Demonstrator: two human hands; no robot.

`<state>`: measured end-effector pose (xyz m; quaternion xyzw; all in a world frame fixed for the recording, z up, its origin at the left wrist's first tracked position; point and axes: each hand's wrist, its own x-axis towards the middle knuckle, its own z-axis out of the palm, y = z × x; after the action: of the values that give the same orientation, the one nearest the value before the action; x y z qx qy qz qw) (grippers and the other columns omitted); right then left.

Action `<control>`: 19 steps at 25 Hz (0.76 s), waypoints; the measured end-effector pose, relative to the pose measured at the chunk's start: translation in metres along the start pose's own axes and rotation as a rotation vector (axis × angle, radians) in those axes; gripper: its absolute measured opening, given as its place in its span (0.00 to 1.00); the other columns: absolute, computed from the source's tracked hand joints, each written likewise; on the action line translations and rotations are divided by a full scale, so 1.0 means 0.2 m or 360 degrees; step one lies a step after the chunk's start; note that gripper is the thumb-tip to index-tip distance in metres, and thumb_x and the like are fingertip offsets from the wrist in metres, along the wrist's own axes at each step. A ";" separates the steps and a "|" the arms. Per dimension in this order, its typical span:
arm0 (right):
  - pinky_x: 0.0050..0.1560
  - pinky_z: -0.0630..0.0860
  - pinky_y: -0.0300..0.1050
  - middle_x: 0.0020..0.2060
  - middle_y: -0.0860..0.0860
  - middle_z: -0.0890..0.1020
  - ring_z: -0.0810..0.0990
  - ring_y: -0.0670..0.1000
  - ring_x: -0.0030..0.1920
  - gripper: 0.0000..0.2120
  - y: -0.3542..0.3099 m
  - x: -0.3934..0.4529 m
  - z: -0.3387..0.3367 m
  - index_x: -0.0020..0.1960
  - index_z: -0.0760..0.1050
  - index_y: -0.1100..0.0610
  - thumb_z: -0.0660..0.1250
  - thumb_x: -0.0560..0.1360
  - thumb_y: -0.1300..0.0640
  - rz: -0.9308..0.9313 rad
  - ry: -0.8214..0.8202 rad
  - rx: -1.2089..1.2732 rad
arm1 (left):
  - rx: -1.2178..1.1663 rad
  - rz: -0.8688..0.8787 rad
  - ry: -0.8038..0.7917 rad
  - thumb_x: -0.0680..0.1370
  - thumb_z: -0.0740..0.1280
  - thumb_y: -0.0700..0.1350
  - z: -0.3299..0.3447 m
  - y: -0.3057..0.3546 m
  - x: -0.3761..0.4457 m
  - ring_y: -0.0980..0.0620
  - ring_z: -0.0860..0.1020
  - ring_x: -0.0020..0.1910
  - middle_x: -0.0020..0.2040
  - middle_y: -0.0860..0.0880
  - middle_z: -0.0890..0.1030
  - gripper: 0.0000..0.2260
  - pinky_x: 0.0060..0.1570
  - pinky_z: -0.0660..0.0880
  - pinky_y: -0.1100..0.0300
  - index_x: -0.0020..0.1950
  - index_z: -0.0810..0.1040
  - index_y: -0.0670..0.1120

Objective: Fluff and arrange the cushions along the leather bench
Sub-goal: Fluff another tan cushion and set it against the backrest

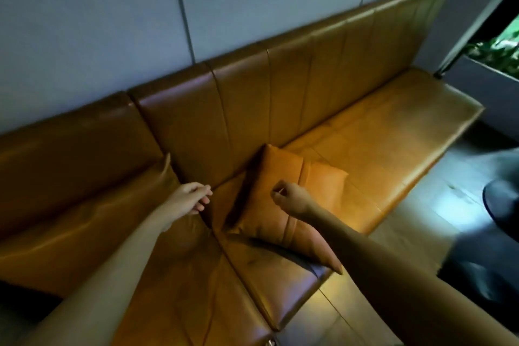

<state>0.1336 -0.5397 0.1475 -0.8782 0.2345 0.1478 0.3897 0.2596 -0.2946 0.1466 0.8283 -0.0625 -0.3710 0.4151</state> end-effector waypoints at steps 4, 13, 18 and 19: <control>0.57 0.79 0.52 0.61 0.57 0.78 0.79 0.55 0.56 0.17 0.30 0.17 0.14 0.66 0.70 0.56 0.62 0.80 0.52 0.0325 0.0003 0.0092 | 0.0077 -0.0042 -0.0101 0.82 0.61 0.52 0.12 -0.14 0.27 0.53 0.79 0.45 0.50 0.48 0.81 0.10 0.51 0.76 0.57 0.50 0.80 0.50; 0.72 0.59 0.63 0.76 0.60 0.55 0.55 0.65 0.75 0.43 0.75 0.41 0.41 0.76 0.54 0.55 0.72 0.71 0.42 0.0789 0.0320 -0.0127 | 0.0449 -0.0081 -0.0490 0.79 0.64 0.56 0.38 -0.47 0.79 0.50 0.76 0.59 0.63 0.49 0.76 0.16 0.53 0.76 0.56 0.65 0.73 0.52; 0.65 0.55 0.80 0.75 0.46 0.27 0.33 0.67 0.76 0.67 0.94 0.37 0.52 0.75 0.28 0.41 0.78 0.58 0.35 0.0810 0.0111 -0.0097 | 0.0618 -0.0134 -0.0639 0.73 0.68 0.63 0.56 -0.52 0.96 0.45 0.69 0.71 0.73 0.48 0.68 0.35 0.68 0.69 0.48 0.76 0.60 0.55; 0.64 0.56 0.81 0.75 0.45 0.26 0.34 0.67 0.76 0.69 0.96 0.36 0.53 0.74 0.26 0.40 0.78 0.57 0.35 0.0784 0.0100 -0.0151 | 0.0668 -0.0146 -0.0678 0.72 0.68 0.64 0.59 -0.53 0.98 0.44 0.68 0.71 0.74 0.47 0.66 0.38 0.69 0.68 0.49 0.77 0.57 0.54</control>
<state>0.0845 -0.5932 -0.0719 -0.8160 0.4463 0.2218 0.2928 0.2997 -0.3813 -0.0865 0.8015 -0.1860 -0.5338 0.1952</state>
